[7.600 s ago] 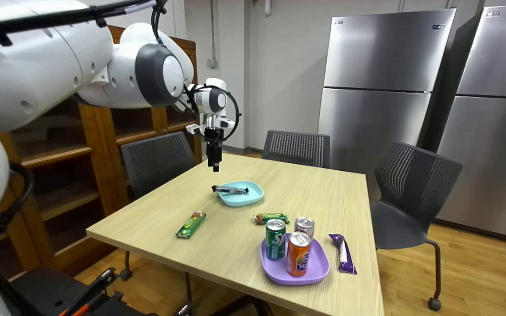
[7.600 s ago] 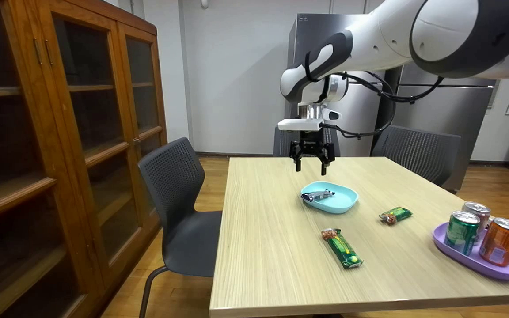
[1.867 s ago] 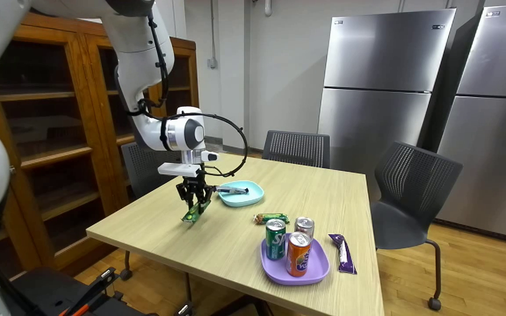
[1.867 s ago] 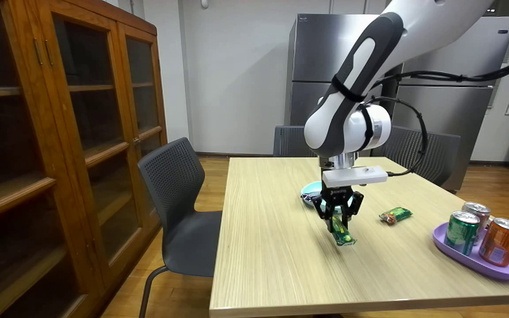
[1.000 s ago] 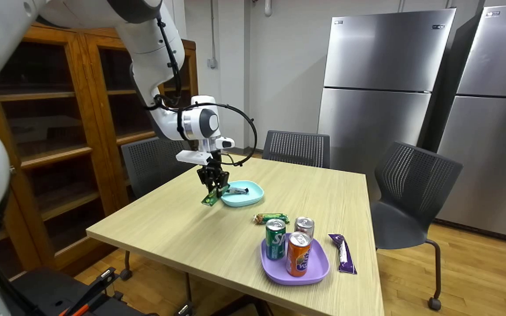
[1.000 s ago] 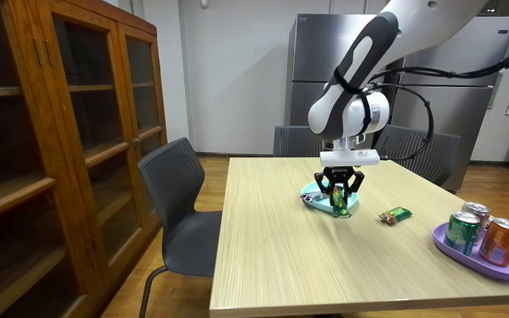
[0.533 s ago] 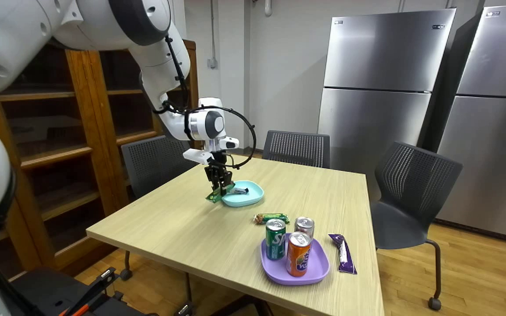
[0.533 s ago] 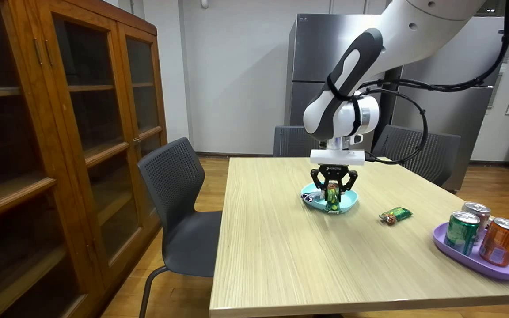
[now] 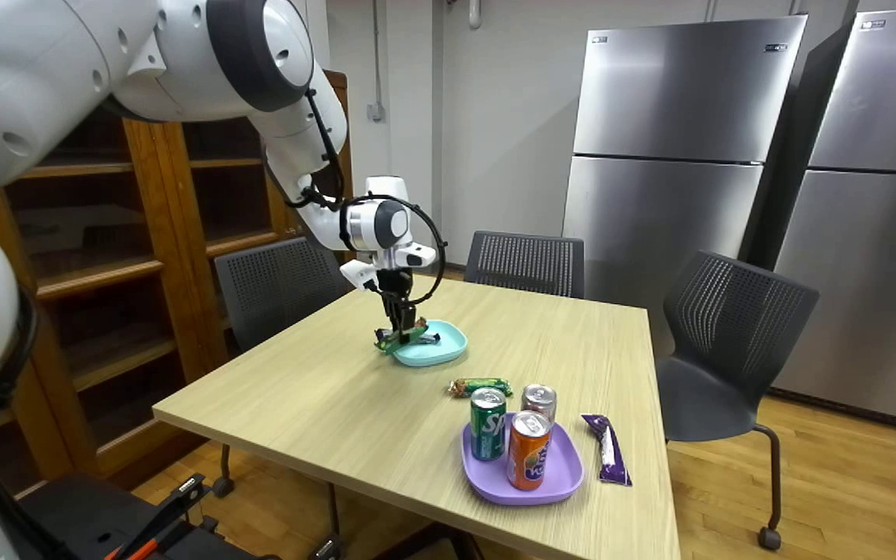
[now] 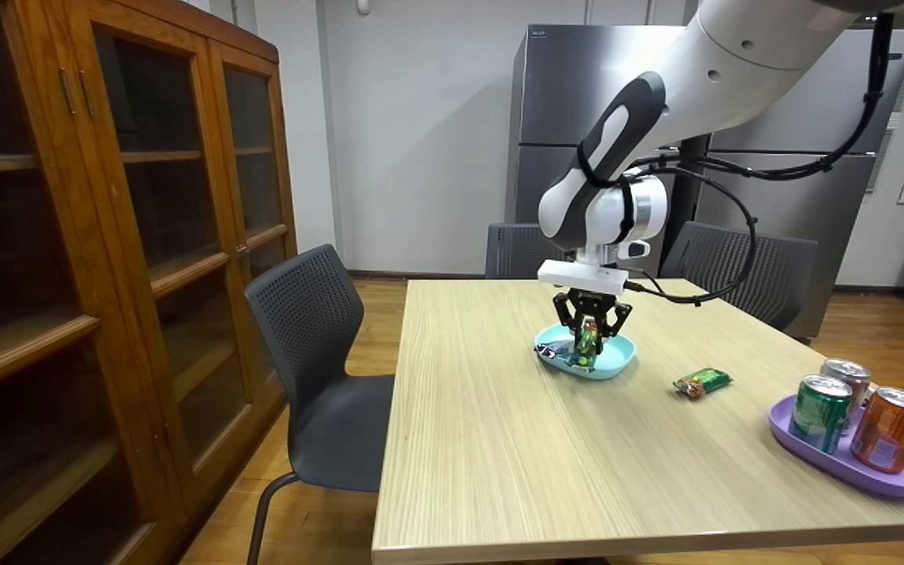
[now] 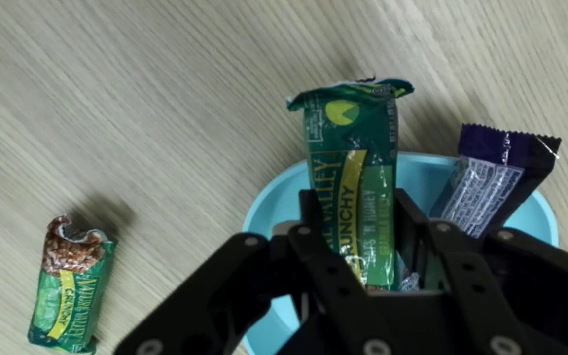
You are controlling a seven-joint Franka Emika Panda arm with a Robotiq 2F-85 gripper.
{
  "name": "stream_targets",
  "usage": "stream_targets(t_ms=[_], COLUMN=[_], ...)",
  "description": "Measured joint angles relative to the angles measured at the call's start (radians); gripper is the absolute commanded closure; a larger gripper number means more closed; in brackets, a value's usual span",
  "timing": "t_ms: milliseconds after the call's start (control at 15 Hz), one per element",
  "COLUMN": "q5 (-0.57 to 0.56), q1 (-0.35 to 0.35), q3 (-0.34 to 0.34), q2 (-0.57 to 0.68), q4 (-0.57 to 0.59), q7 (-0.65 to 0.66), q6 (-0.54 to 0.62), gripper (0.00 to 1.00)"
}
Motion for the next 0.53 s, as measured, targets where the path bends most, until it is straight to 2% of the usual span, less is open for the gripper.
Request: stream_targets(t_ms=[533], q5=[0.005], q1=[-0.009], q3=[-0.008], q2=[0.067], q4=[0.132], q7=[0.147], q6=[-0.052], gripper=[0.86])
